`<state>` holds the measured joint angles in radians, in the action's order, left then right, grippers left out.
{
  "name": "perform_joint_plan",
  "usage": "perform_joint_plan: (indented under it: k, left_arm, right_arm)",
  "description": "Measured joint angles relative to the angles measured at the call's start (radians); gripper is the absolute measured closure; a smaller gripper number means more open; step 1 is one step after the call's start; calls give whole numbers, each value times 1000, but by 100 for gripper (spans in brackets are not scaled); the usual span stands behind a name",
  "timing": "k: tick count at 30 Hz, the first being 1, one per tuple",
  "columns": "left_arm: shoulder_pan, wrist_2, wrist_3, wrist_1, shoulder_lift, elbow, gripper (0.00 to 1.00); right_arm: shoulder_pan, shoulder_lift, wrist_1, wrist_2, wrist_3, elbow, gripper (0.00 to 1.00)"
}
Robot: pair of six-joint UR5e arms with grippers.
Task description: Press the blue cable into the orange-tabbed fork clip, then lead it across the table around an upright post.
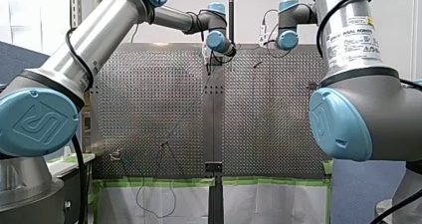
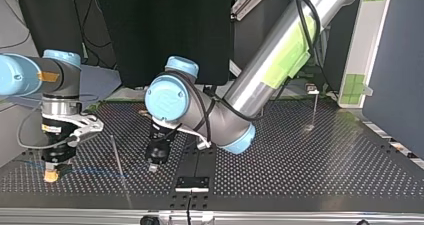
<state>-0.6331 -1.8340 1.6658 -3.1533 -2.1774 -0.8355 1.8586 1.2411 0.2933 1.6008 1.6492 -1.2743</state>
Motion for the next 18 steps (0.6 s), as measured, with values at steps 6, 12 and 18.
perform_joint_plan:
  k: [6,12,18]
  left_arm:
    - [-8,2,6,3,-5,23,100]
    - [-24,0,8,0,-30,41,100]
    - [-36,-1,9,-1,-74,67,100]
  right_arm:
    - [-16,-20,0,-14,13,8,100]
    - [-39,-30,0,-24,30,11,100]
    - [-65,-37,0,-37,43,12,100]
